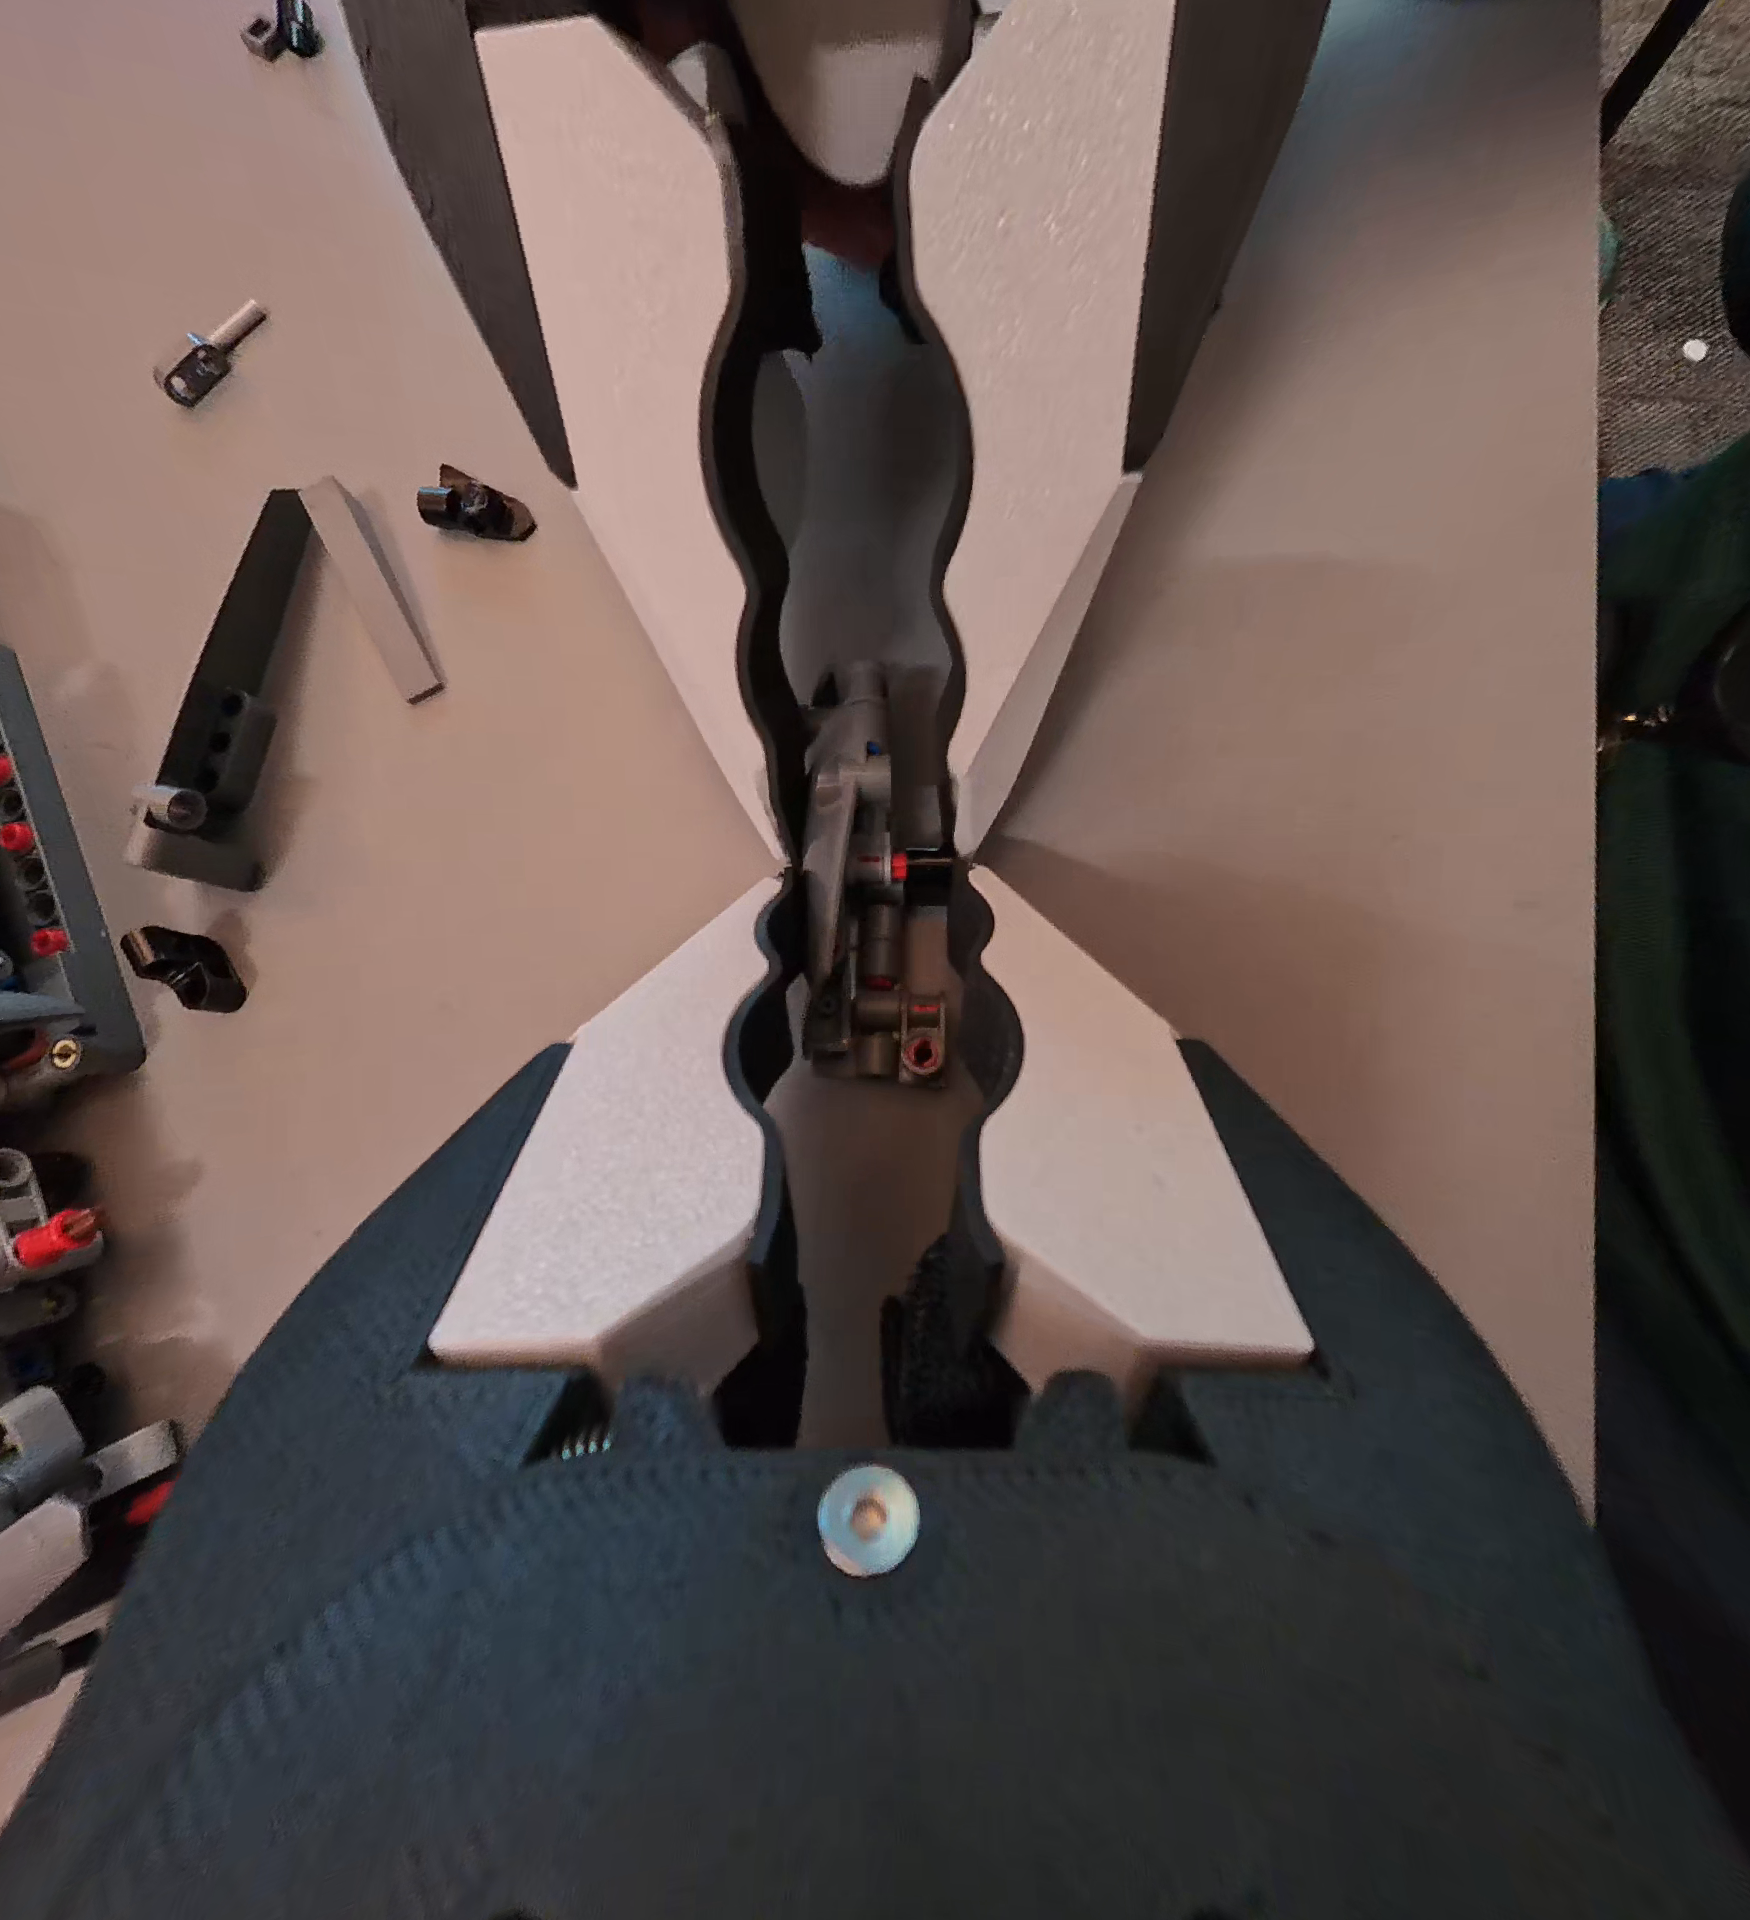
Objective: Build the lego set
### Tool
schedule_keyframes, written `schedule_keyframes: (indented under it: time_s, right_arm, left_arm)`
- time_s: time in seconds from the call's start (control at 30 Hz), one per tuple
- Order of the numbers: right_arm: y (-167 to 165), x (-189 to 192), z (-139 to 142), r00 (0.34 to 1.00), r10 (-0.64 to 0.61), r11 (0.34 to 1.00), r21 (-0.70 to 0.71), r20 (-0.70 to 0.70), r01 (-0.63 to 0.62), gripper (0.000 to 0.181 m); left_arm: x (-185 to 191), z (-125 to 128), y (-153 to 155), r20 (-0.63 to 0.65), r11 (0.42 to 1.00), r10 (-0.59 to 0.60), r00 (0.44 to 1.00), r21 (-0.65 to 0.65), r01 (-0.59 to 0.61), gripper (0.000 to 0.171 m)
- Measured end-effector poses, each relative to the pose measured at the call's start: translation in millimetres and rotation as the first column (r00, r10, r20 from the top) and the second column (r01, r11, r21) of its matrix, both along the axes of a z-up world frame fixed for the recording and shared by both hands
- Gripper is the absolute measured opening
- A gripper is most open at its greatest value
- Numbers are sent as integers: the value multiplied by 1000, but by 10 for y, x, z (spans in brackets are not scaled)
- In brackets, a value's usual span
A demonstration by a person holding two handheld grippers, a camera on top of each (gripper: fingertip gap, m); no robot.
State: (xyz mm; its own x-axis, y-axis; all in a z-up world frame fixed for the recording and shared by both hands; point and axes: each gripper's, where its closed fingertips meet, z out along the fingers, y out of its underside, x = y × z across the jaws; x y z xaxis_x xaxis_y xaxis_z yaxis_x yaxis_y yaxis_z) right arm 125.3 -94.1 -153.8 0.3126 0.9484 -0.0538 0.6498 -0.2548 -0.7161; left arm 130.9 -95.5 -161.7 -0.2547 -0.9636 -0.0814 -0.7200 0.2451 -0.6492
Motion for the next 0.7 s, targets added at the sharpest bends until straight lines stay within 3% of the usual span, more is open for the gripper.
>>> schedule_keyframes:
  time_s: [0.7]
  right_arm:
    - [-14,-3,-9,994,57,998,26,93,-60,21]
  left_arm:
    - [-15,-4,-13,-94,996,-51,994,72,58,24]
